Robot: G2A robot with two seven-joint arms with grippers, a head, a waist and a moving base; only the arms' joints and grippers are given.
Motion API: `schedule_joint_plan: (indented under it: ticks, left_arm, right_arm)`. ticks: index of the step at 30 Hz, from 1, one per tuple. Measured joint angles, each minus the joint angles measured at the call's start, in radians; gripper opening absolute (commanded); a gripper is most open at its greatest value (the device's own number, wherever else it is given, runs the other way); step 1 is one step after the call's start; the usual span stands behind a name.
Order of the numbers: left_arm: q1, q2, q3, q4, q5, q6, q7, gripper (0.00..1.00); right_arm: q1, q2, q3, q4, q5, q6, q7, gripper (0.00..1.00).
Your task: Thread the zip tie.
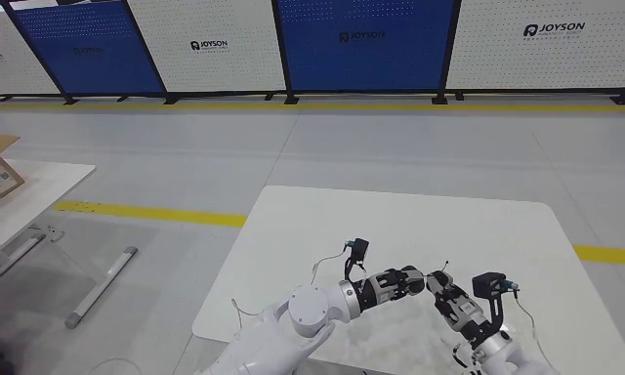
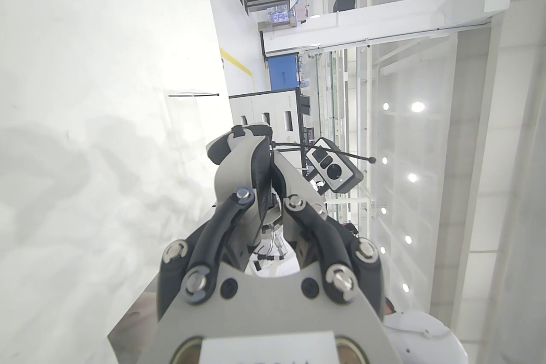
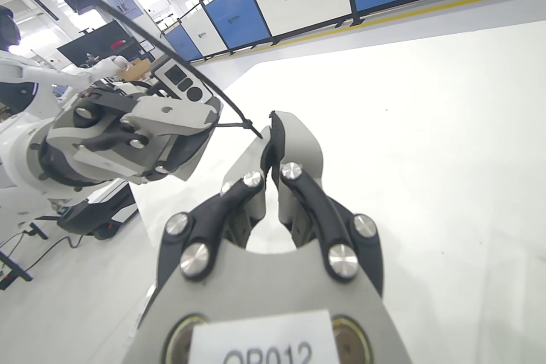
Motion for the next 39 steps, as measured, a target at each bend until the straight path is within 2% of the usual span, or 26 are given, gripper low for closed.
schedule_joint_plan:
  ticks: [2,8,13,16,22,33,35,36,39]
  left_arm:
    - [0.002,0.0,-0.002,-0.002,0.0,-0.002,0.001,0.0]
    - [0.004,0.0,-0.002,-0.004,0.006,0.002,0.007,0.0]
    - [0.002,-0.001,0.002,0.0,0.008,0.006,0.01,0.0]
    - [0.0,-0.002,0.005,0.002,0.009,0.007,0.009,0.0]
    - [-0.002,-0.003,0.007,0.004,0.012,0.011,0.01,0.0]
    - [-0.008,-0.006,0.011,0.015,0.012,0.02,0.018,0.0]
    - [-0.01,-0.007,0.012,0.017,0.012,0.02,0.017,0.0]
    - [-0.01,-0.007,0.013,0.017,0.012,0.02,0.017,0.0]
    - [-0.011,-0.007,0.013,0.017,0.012,0.019,0.017,0.0]
  right_arm:
    - [0.003,0.0,-0.003,0.003,-0.003,0.0,0.008,0.26]
    - [0.005,-0.001,-0.012,0.002,-0.011,0.0,0.006,0.24]
    - [-0.001,0.0,-0.008,-0.006,-0.008,0.0,-0.004,0.15]
    - [-0.002,0.001,-0.005,-0.007,-0.001,0.0,-0.011,0.14]
    - [-0.003,0.004,-0.004,-0.008,0.001,0.0,-0.012,0.17]
    - [0.001,0.008,-0.01,-0.008,-0.007,0.0,-0.008,0.15]
    - [0.0,0.009,-0.01,-0.009,-0.006,0.0,-0.01,0.09]
    - [0.0,0.009,-0.009,-0.009,-0.006,0.0,-0.01,0.0]
    - [-0.001,0.01,-0.008,-0.01,-0.002,0.0,-0.011,0.0]
